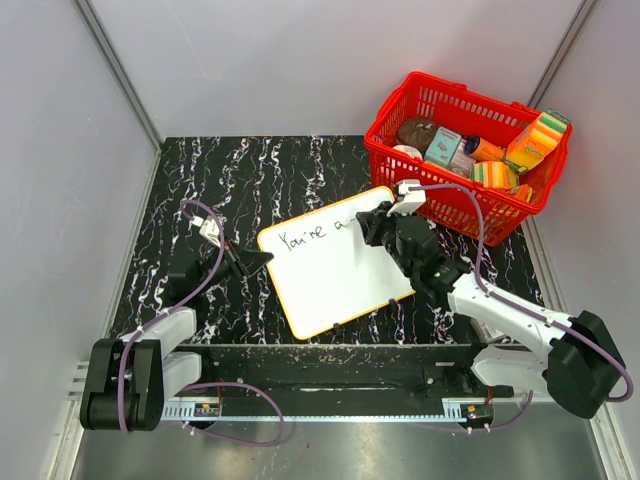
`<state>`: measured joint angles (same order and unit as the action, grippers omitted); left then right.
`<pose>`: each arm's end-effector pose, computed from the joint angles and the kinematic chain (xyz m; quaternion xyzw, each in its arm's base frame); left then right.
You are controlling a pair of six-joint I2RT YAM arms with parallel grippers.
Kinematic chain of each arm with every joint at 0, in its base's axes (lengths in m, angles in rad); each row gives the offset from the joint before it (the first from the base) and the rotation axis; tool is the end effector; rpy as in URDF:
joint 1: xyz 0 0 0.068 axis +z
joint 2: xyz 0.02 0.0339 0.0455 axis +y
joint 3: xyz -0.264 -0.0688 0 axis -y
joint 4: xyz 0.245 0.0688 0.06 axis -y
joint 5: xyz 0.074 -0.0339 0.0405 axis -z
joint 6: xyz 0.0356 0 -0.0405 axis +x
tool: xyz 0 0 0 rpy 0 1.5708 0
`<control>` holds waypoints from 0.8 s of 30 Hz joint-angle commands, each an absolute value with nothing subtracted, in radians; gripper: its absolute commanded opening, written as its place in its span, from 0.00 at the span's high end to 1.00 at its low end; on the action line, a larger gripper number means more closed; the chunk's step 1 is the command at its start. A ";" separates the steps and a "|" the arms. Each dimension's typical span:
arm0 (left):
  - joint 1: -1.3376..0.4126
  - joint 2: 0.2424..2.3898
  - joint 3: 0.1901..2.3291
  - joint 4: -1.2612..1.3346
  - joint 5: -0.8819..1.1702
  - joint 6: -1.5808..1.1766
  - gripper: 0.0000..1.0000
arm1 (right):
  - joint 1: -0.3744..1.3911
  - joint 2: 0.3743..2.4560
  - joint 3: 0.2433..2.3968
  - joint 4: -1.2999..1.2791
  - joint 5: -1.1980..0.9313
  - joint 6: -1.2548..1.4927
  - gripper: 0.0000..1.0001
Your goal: Write a sentence on the whiteboard
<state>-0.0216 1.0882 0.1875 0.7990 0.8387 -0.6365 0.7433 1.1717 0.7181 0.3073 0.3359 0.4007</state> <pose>0.1933 -0.0307 0.1827 0.0550 0.7286 -0.4838 0.4817 0.2070 0.1743 0.2876 -0.0196 0.7539 0.2424 0.6103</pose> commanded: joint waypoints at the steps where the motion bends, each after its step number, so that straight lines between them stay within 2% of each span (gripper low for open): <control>1: -0.026 1.077 0.175 0.830 0.853 -0.568 1.00 | 0.739 1.147 0.706 0.295 0.360 0.397 1.00; 11: -0.026 1.077 0.175 0.828 0.851 -0.566 1.00 | 0.741 1.063 0.701 0.311 0.390 0.408 1.00; 24: -0.026 1.074 0.176 0.827 0.853 -0.566 1.00 | 0.741 1.152 0.778 0.311 0.382 0.380 1.00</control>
<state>-0.0216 1.0874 0.1875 0.8013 0.8391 -0.6365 0.7433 1.1423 0.7273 0.2840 0.3580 0.3946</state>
